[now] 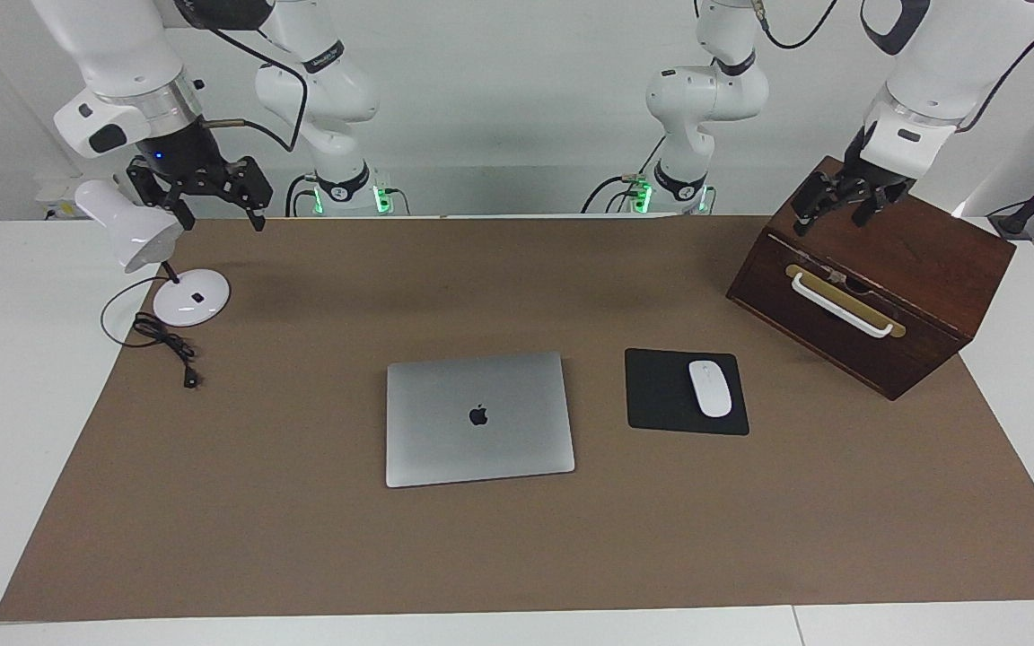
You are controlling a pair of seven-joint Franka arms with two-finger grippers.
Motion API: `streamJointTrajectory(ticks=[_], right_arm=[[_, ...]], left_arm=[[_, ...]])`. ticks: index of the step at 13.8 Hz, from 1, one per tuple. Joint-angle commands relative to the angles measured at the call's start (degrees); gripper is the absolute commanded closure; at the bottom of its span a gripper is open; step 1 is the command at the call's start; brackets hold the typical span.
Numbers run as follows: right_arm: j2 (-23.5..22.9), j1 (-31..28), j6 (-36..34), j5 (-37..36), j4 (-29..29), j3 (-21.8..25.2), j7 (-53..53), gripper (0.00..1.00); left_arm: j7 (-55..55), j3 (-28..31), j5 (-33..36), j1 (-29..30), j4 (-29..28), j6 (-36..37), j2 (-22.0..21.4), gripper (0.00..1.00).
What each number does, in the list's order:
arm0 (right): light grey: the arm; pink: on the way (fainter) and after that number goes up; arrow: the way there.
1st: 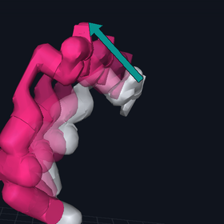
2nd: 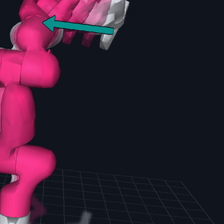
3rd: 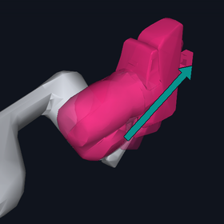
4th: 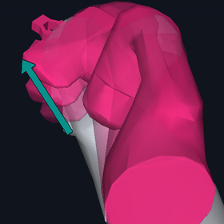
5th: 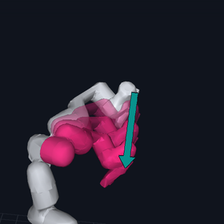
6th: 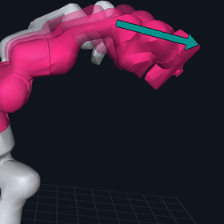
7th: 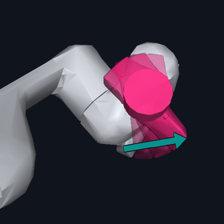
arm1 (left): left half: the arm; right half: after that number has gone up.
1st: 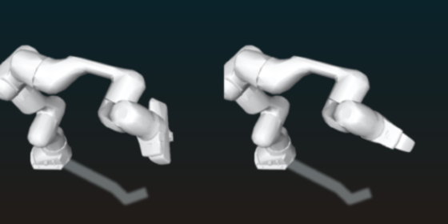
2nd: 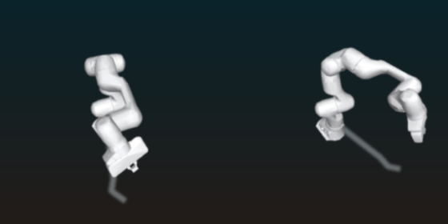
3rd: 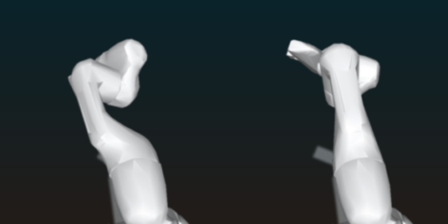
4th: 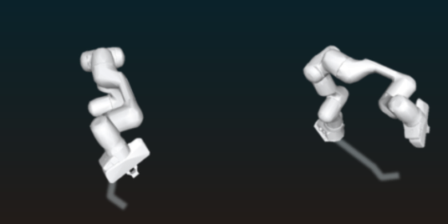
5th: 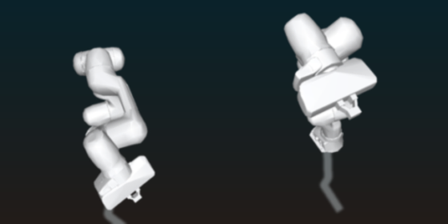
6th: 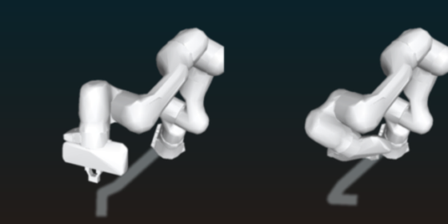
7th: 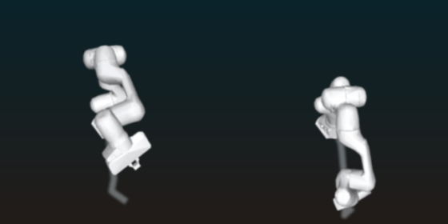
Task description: Close laptop with both arms
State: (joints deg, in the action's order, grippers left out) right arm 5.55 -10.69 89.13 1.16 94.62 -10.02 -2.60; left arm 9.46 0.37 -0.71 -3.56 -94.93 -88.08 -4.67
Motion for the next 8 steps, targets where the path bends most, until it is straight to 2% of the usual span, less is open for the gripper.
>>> streamJointTrajectory(ticks=[1, 8], right_arm=[[1.6, -1.4, 1.5, 1.7, 1.9, -0.4, 2.3, 0.00], [1.6, -1.0, 1.6, 1.7, 1.9, -0.4, 2.2, 0.00]], left_arm=[[-1.7, -0.5, 1.0, -0.1, -0.7, -2.3, -0.3, 0.00], [-1.9, -0.5, 0.9, -0.1, -0.8, -2.5, -0.3, 0.00]])
